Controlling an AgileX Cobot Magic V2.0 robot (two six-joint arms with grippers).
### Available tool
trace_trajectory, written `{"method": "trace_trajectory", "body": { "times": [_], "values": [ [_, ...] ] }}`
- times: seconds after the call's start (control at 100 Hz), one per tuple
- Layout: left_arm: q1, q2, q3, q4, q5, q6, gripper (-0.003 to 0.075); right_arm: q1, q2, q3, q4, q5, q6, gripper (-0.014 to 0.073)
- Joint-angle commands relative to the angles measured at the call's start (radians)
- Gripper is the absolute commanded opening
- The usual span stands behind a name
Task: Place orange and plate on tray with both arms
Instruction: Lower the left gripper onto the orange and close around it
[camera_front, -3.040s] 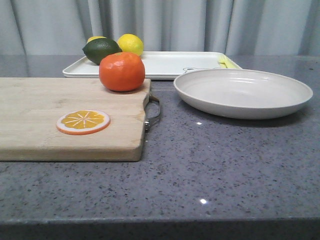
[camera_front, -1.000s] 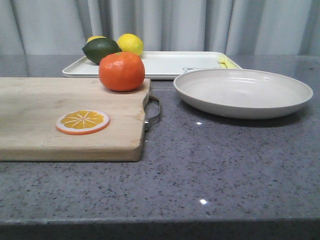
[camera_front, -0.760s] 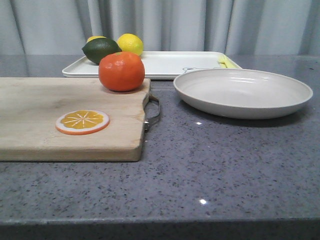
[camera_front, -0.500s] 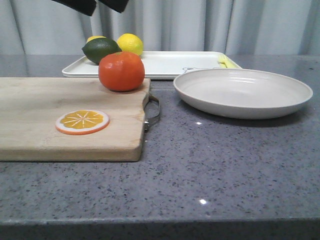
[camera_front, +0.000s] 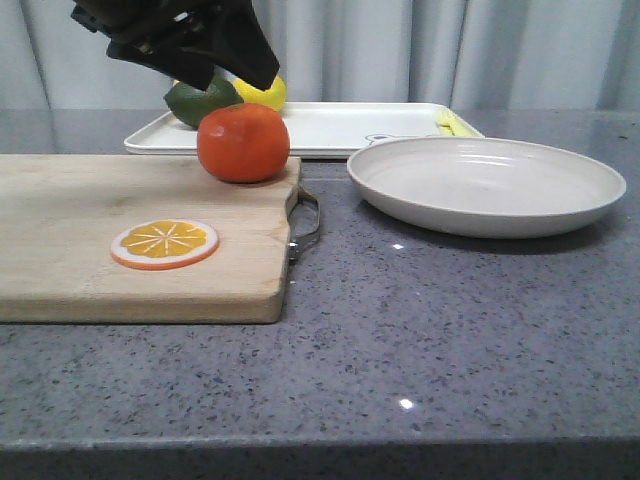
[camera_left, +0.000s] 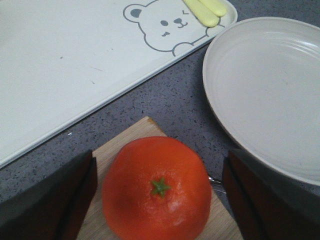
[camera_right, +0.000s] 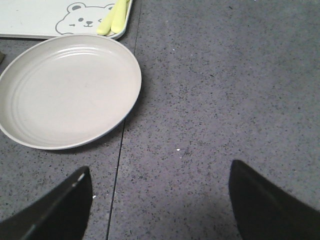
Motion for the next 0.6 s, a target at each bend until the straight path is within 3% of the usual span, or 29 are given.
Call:
{"method": "trace_trajectory", "body": {
  "times": [0.0,0.59],
  "values": [
    [-0.009,-0.028,-0.036,-0.036,-0.053,-0.007,0.0507,0.001,0.01,-0.035,0.0,-0.069,-0.006,0.0568],
    [-0.009,0.037,-0.036,-0.036,-0.04,-0.007,0.0501,0.001,0.01,-0.035,0.0,-0.07,-0.006,0.0568]
  ]
}}
